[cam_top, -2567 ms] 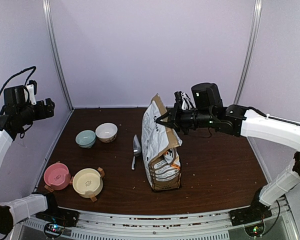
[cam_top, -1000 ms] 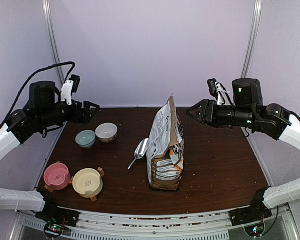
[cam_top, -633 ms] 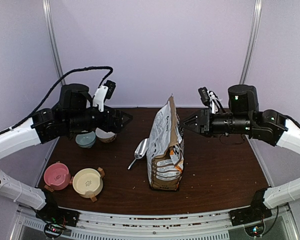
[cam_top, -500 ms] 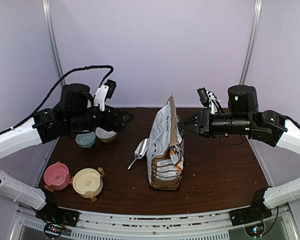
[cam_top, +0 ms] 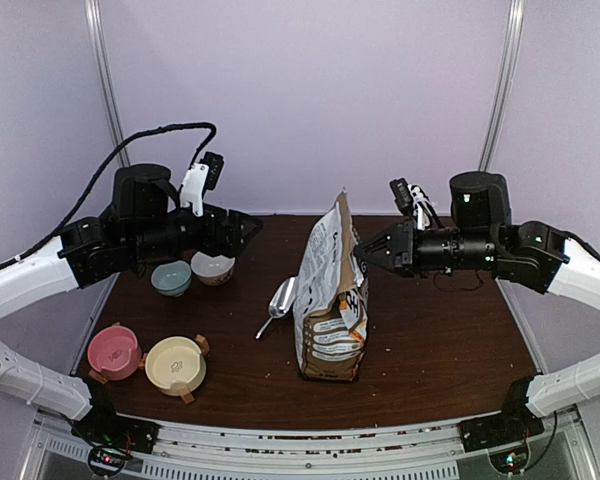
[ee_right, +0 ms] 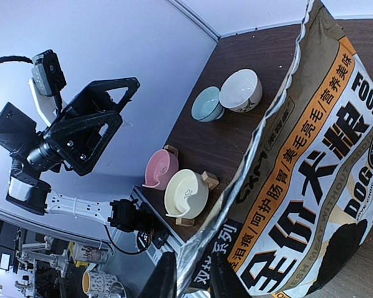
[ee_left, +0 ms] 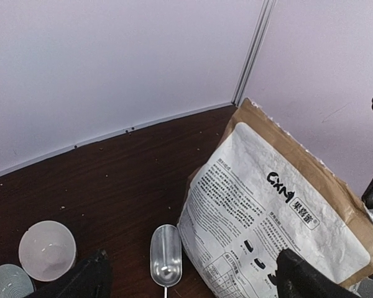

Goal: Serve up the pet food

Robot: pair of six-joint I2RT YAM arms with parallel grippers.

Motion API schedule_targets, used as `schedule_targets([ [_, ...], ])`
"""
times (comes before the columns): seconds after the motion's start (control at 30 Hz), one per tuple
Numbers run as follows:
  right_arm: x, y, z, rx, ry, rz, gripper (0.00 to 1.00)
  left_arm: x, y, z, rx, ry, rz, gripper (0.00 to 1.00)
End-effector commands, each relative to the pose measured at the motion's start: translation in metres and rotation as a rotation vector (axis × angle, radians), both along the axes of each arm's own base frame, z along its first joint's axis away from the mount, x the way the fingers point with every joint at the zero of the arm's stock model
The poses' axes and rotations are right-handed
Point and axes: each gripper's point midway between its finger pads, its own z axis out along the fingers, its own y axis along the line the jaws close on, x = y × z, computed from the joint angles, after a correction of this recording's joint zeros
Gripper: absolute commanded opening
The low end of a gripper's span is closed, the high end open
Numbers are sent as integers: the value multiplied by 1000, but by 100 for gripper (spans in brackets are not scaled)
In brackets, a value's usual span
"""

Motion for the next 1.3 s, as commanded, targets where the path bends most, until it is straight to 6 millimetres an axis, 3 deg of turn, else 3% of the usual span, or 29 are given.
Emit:
schedule_targets([
  [0.0, -2, 4, -3, 4, 1, 12, 19, 0, 4, 13, -45, -37, 19, 94],
  [0.2, 0, 4, -9, -13, 17, 6, 14, -1, 7, 12, -43, -37, 27, 94],
  [0.63, 3, 5, -19, -41, 43, -8, 13, -1, 11, 15, -49, -44, 38, 95],
  [0.9, 1, 21, -12, 31, 45, 46, 6, -4, 6, 25, -86, -41, 15, 95],
  [1.0, 0, 33, -3, 92, 48, 86, 0, -8, -2, 34, -132, -25, -25, 95],
  [1.27, 4, 49, 2, 168, 47, 112, 0, -24, -49, 46, -299, 79, -236, 95],
])
